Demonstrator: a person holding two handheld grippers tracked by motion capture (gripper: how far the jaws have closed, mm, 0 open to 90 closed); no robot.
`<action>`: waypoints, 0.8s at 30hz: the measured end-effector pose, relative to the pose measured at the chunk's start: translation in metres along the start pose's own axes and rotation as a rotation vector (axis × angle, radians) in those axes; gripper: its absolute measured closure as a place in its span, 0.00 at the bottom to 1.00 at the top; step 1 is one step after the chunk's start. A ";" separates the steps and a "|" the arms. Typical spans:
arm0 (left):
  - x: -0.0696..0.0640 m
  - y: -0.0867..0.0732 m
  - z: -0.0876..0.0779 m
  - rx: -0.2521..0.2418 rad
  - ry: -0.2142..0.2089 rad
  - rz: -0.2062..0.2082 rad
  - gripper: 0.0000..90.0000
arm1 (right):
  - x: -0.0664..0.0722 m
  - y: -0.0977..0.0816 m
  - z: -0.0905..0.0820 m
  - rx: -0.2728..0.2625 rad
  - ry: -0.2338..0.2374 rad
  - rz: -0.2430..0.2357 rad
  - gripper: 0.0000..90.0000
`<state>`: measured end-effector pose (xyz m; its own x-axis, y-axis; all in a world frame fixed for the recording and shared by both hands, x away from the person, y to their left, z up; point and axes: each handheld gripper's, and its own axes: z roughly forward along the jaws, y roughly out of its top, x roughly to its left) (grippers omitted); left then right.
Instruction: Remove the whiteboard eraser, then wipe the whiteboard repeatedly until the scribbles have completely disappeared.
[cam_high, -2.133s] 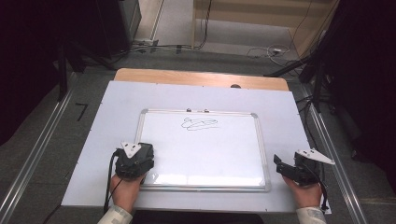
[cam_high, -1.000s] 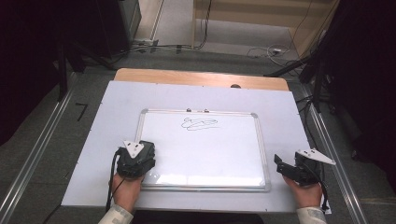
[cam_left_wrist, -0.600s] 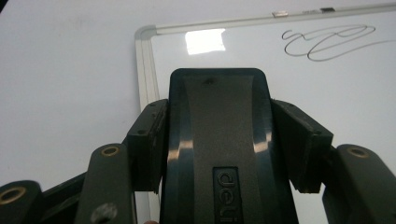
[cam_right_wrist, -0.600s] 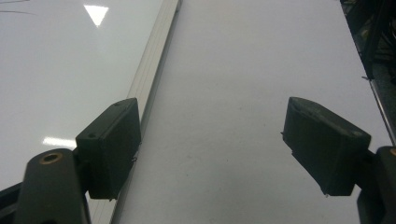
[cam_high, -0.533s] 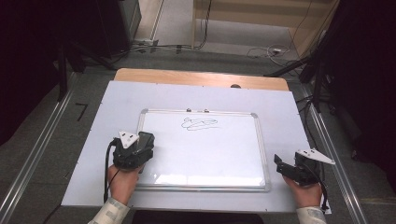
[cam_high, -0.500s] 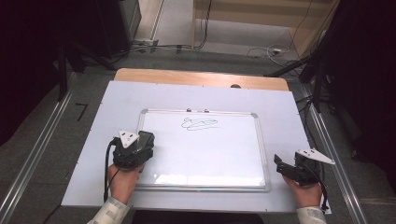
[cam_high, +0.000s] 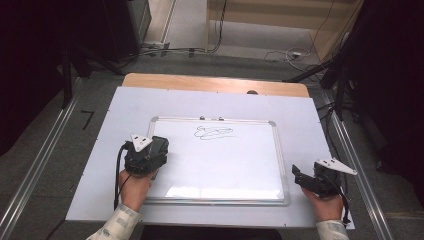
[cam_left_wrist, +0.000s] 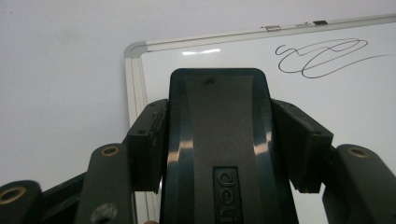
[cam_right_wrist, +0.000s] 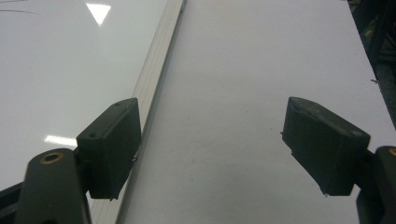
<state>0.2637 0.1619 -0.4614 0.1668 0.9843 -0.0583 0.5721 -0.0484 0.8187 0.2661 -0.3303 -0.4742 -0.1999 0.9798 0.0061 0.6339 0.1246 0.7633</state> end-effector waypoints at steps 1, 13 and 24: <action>0.000 0.001 0.001 -0.003 -0.001 -0.003 0.46 | 0.000 0.000 0.000 -0.001 -0.001 0.001 0.20; -0.004 0.005 0.006 -0.003 -0.019 -0.007 0.46 | 0.000 0.000 -0.001 -0.001 -0.004 0.005 0.20; -0.010 0.018 0.022 0.013 -0.063 -0.012 0.46 | -0.001 0.000 0.000 0.002 -0.004 0.005 0.20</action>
<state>0.2904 0.1478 -0.4586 0.2101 0.9721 -0.1047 0.5844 -0.0390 0.8105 0.2661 -0.3309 -0.4745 -0.1940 0.9810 0.0077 0.6366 0.1199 0.7618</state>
